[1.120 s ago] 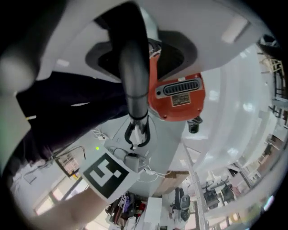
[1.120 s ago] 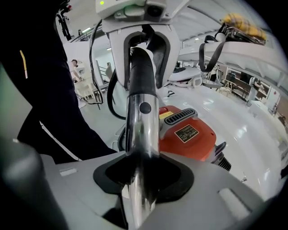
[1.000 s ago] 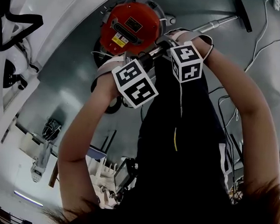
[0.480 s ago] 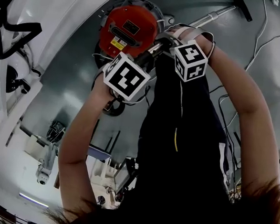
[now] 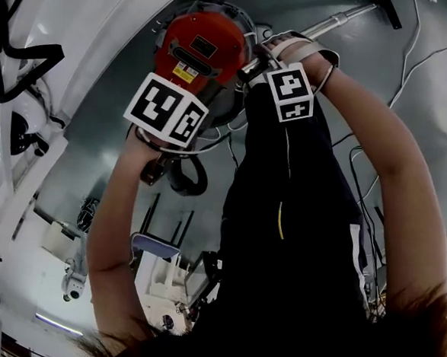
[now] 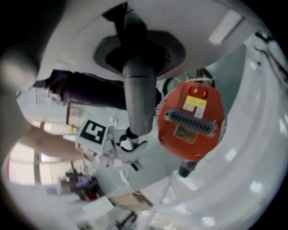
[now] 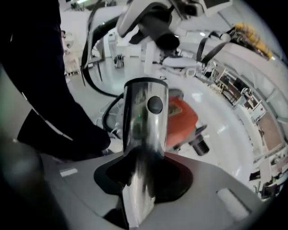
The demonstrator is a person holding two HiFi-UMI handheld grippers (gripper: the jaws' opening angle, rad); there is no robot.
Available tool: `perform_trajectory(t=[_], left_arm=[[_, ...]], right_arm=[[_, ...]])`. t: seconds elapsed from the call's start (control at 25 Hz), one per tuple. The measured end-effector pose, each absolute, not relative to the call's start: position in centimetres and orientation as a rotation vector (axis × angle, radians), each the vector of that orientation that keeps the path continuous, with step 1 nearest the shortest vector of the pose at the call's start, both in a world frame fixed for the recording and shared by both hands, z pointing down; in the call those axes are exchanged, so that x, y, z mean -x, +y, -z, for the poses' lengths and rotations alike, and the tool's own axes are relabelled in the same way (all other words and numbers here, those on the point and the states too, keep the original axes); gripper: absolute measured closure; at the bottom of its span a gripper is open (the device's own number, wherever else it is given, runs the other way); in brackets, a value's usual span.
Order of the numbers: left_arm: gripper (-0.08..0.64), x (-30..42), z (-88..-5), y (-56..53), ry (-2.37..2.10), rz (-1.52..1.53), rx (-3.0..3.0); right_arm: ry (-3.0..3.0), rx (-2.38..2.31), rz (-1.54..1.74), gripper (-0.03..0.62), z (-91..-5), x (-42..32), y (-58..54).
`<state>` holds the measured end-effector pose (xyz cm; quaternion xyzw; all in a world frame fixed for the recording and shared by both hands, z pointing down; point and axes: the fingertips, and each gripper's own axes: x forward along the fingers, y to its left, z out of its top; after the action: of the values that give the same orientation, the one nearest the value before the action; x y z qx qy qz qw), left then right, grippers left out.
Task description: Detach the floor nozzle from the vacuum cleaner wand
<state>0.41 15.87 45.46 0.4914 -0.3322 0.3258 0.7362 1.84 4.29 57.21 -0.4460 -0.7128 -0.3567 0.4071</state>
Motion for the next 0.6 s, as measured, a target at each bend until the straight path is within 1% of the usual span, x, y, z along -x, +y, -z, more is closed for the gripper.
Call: perform_trajectory(t=[0.08,0.2,0.4,0.6], left_arm=[[0.489,1.5,-43.3,18.7,-0.758,-0.582,-1.012],[0.497,3.5,-42.7,20.5,-0.871,-0.614,-1.017],[0.5,0.7,-45.6,15.0,-0.959,-0.629,-1.138],[0.502,2.0,-48.7,13.3,-1.033,-0.649,-1.113]], right_arm=[[-1.706,1.084,0.925,0.465,-59.1,-4.3,0.3],[-1.692,1.02,0.915,0.463,-58.9,-4.9,-2.8],[-1.793,0.964,0.842,0.462,-57.0,-0.6,-0.4],[-1.865,0.943,0.784,0.459,-56.6,2.9,2.9]])
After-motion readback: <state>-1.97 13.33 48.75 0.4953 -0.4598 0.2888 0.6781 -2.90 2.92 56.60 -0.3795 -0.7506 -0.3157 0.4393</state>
